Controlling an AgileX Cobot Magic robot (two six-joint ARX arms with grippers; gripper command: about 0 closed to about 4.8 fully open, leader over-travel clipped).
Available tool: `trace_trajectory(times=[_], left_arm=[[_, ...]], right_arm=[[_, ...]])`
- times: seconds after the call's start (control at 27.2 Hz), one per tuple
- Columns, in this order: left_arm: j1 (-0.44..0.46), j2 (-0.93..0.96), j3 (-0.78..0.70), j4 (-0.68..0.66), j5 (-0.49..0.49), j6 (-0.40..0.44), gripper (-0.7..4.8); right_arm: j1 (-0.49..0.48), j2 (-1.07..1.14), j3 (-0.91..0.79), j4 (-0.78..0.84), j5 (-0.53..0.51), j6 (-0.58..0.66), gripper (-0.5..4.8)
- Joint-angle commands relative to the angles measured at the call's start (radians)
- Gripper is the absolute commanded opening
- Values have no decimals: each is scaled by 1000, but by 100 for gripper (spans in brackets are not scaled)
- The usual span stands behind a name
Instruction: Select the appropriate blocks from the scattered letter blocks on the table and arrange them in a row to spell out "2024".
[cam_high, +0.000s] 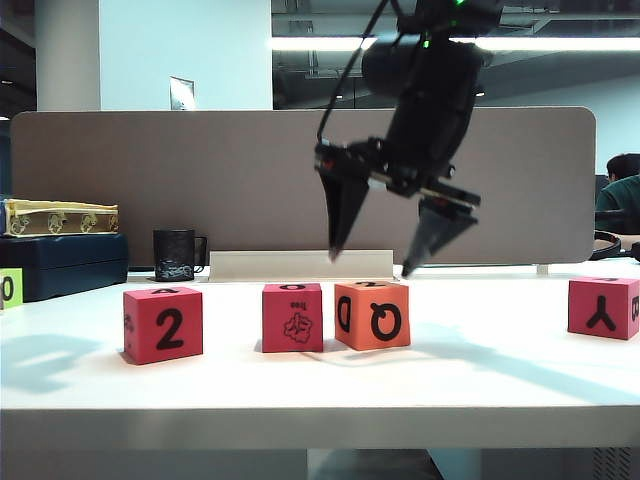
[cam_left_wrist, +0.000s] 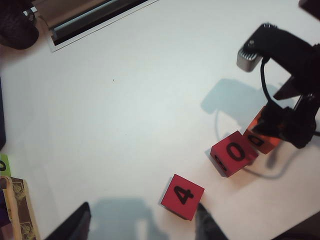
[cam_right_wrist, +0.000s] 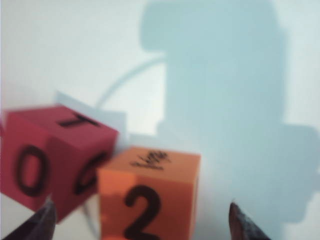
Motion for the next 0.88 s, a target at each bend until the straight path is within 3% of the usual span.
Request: trace_trajectory(times=[0.04, 0.11, 0.15, 0.29, 0.51, 0.7, 0.81, 0.88], left_arm=[[-2, -4, 3, 3, 0, -1, 263], [-2, -4, 3, 2, 0, -1, 263], [-2, -4, 3, 2, 0, -1, 263], [-2, -4, 3, 2, 0, -1, 263], [-2, -4, 3, 7, 0, 0, 263], [-2, -4, 3, 6, -1, 0, 263], [-2, -4, 3, 7, -3, 0, 263], [-2, -4, 3, 7, -3, 0, 263]], right_arm=[[-10, -30, 7, 32, 51, 0, 332], [-16, -38, 7, 27, 96, -8, 171], [-19, -39, 7, 23, 108, -10, 121], [-31, -32, 5, -32, 144, -47, 42], [-29, 11, 4, -72, 123, -64, -3], [-26, 37, 1, -84, 90, -64, -6], [-24, 37, 0, -82, -1, -63, -6], [-24, 37, 0, -81, -9, -60, -6]])
